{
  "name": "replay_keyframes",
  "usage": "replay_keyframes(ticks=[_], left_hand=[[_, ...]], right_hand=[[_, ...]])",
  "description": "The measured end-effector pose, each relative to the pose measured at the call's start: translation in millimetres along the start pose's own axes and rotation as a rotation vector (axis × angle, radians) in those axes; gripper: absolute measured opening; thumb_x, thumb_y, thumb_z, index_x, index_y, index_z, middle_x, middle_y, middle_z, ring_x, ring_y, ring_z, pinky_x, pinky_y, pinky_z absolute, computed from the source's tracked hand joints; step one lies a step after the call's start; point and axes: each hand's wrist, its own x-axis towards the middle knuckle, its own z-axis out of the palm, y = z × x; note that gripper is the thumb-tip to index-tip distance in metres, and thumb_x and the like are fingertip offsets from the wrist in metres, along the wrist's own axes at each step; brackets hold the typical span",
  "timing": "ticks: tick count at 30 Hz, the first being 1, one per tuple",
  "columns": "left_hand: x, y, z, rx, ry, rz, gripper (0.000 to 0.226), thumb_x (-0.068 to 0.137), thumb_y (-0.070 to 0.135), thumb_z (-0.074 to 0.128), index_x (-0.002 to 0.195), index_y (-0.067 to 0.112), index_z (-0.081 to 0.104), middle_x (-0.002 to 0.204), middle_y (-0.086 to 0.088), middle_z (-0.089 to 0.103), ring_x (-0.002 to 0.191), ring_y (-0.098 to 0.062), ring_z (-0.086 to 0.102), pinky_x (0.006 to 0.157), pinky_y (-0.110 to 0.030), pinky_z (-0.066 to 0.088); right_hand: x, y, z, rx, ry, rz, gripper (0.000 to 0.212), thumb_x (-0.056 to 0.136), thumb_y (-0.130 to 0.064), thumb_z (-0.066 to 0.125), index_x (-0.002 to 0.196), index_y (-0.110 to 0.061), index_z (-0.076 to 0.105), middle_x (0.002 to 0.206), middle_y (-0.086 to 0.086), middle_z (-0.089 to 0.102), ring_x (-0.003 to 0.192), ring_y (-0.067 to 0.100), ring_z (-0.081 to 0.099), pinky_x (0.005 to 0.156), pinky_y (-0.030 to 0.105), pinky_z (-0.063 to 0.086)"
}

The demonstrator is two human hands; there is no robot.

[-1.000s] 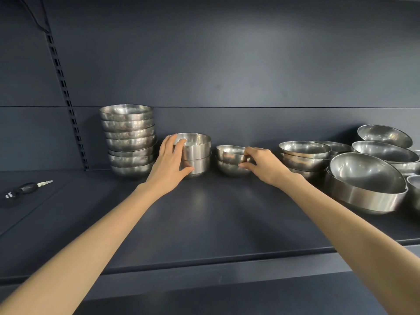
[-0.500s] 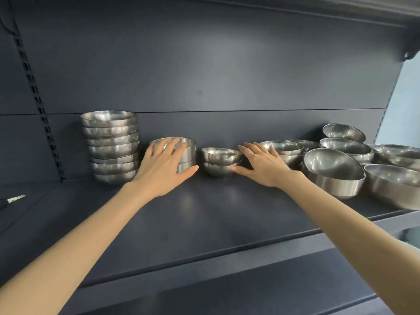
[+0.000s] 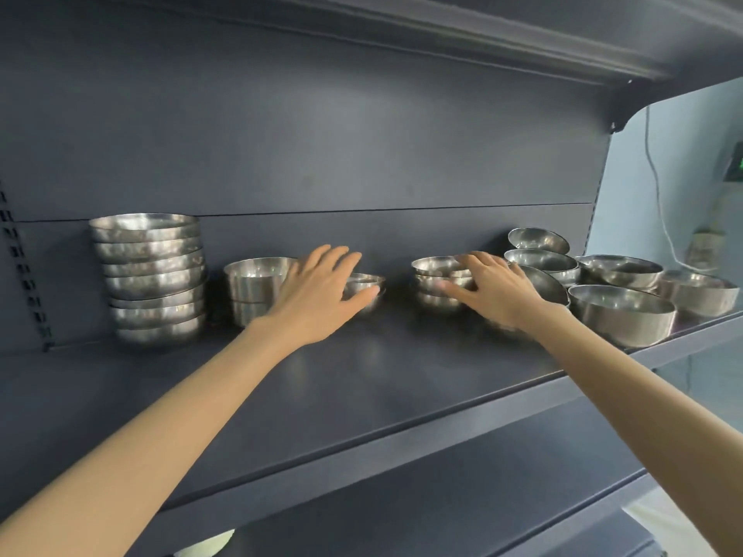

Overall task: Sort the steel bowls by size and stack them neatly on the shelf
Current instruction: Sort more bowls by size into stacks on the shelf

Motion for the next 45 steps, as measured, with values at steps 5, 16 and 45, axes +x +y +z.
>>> replay_keyframes(ticks=[5, 16, 45], left_hand=[[29, 36, 8, -0.08, -0.014, 0.023, 0.062, 0.098, 0.055, 0.035, 0.15, 0.022, 0.027, 0.158, 0.007, 0.022, 0.146, -0.014, 0.012, 0.114, -0.039, 0.018], [87, 83, 48, -0.167, -0.076, -0.038, 0.052, 0.101, 0.041, 0.041, 0.147, 0.019, 0.035, 0.154, 0.004, 0.034, 0.143, -0.017, 0.023, 0.112, -0.036, 0.024], [108, 74, 65, -0.585, -0.056, -0.189, 0.072, 0.094, 0.042, 0.056, 0.152, 0.018, 0.022, 0.158, -0.001, 0.024, 0.144, -0.017, 0.024, 0.117, -0.037, 0.025]], right_hand=[[16, 49, -13, 0.05, 0.0, 0.063, 0.054, 0.094, -0.05, 0.048, 0.137, -0.018, 0.047, 0.141, 0.007, 0.046, 0.132, 0.028, 0.04, 0.108, 0.046, 0.032], [62, 93, -9, 0.299, -0.134, -0.097, 0.031, 0.095, -0.029, 0.057, 0.119, -0.012, 0.064, 0.117, -0.003, 0.062, 0.114, 0.019, 0.055, 0.086, 0.021, 0.035], [92, 69, 7, 0.48, -0.063, -0.239, 0.015, 0.089, -0.017, 0.066, 0.091, -0.002, 0.069, 0.083, 0.006, 0.063, 0.079, 0.019, 0.052, 0.061, 0.018, 0.032]])
